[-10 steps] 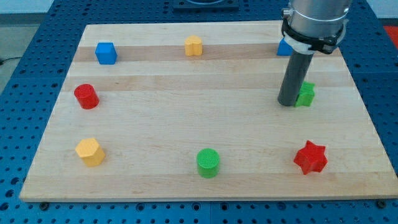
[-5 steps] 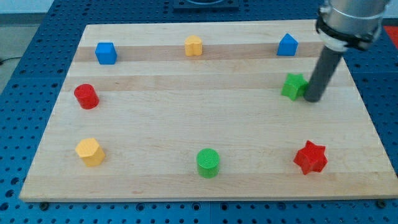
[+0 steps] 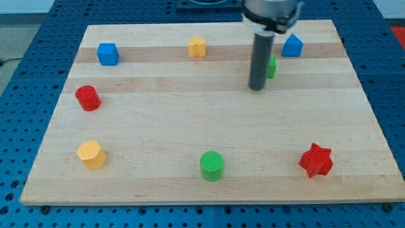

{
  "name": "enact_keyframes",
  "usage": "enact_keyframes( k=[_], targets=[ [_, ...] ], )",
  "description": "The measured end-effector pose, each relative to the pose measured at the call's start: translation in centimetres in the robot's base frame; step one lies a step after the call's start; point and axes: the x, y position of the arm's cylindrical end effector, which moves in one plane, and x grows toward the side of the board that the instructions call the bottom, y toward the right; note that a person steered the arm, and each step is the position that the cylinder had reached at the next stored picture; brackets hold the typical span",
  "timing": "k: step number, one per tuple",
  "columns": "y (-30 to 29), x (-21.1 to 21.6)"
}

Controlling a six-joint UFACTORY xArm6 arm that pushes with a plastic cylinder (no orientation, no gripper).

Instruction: Push the green star diagonally to the bottom left of the blue triangle

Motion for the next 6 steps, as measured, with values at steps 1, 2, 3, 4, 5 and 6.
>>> enact_keyframes(
  k=[1, 2, 3, 4, 5, 6],
  targets=[
    [2.2, -1.5],
    [-2.3, -3.3],
    [-5.6, -5.3],
    [-3.3, -4.7],
    [-1.1, -2.4],
    [3.9, -4.5]
  ],
)
